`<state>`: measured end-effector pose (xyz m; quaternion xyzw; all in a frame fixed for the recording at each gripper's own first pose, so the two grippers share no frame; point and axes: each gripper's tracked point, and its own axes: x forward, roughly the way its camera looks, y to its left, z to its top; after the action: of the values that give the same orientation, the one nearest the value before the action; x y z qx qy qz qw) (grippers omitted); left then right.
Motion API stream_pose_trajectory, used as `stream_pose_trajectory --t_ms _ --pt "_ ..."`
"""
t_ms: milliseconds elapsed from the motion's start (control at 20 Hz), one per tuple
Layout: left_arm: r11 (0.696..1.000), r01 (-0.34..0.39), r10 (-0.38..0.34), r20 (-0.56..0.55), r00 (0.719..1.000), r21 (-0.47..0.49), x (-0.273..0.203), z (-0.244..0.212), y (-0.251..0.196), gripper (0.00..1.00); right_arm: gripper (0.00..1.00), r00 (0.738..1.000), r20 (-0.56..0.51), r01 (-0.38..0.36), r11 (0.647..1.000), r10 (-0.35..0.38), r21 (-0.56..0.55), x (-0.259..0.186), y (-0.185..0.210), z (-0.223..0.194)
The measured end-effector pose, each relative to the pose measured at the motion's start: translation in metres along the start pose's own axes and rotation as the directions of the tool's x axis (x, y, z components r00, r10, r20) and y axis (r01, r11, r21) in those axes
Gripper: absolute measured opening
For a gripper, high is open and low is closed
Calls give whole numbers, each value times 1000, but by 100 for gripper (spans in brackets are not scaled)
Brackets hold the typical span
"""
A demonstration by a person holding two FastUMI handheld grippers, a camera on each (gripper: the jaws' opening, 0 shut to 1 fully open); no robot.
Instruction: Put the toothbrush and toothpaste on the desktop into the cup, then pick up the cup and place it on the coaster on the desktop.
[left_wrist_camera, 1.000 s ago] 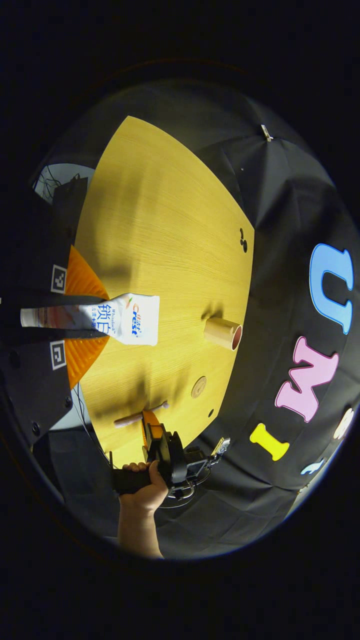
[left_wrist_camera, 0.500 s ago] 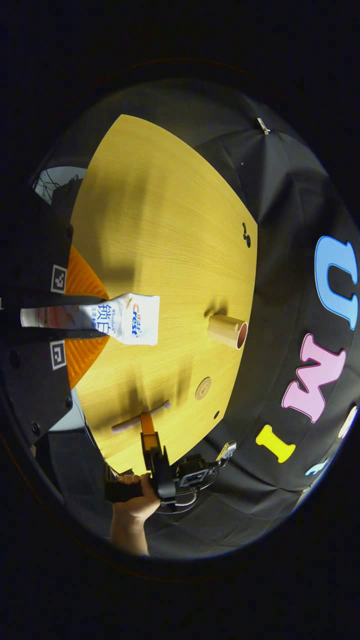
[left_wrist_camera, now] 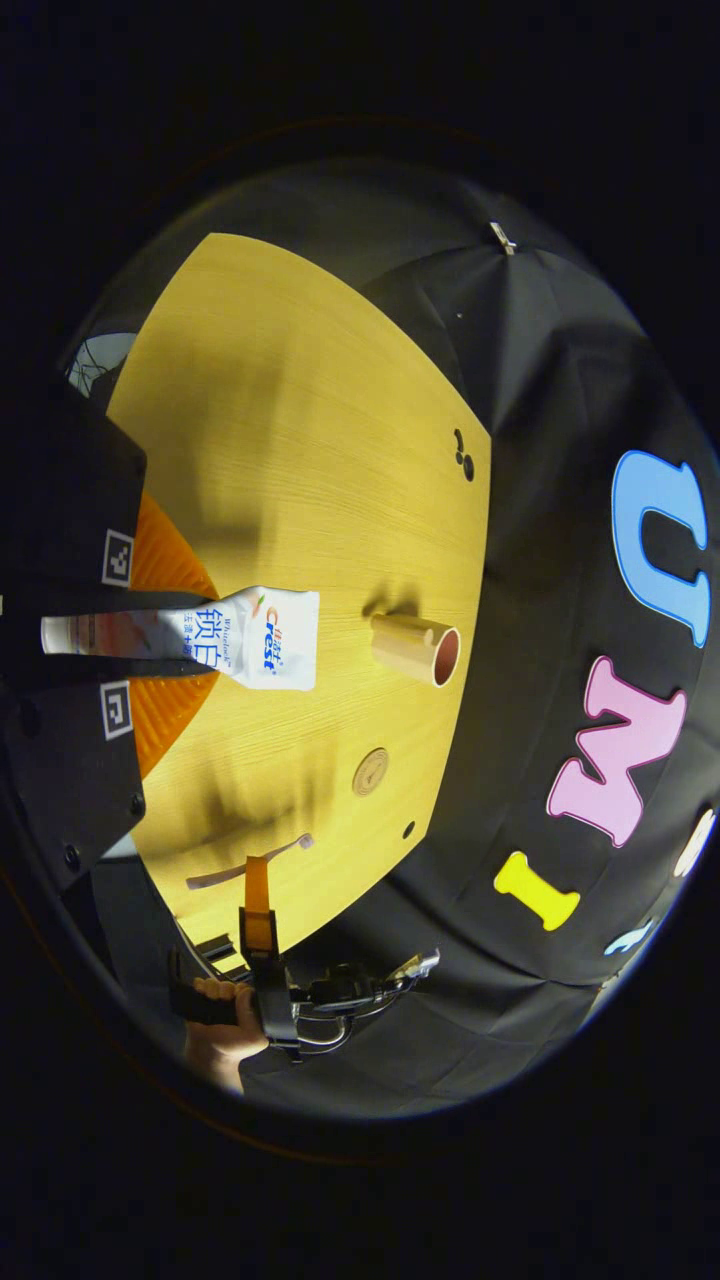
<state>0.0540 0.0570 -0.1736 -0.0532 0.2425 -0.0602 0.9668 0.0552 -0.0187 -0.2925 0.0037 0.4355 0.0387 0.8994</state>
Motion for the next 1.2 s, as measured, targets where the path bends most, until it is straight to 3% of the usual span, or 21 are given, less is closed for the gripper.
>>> stream_pose_trajectory --t_ms 250,550,950,1200 --pt "1000 -2 4 95 996 -26 11 58 -12 20 6 994 96 -60 998 59 7 -24 -6 43" --pt "997 16 2 228 974 -76 33 142 -28 20 6 971 200 -123 990 134 -65 -48 -3 96" --pt "998 -1 23 361 932 -61 85 238 -48 19 6 929 289 -223 973 231 -63 -55 -3 166" --pt "999 7 11 449 893 -40 136 287 -61 19 6 909 334 -241 968 249 -65 -47 -10 198"
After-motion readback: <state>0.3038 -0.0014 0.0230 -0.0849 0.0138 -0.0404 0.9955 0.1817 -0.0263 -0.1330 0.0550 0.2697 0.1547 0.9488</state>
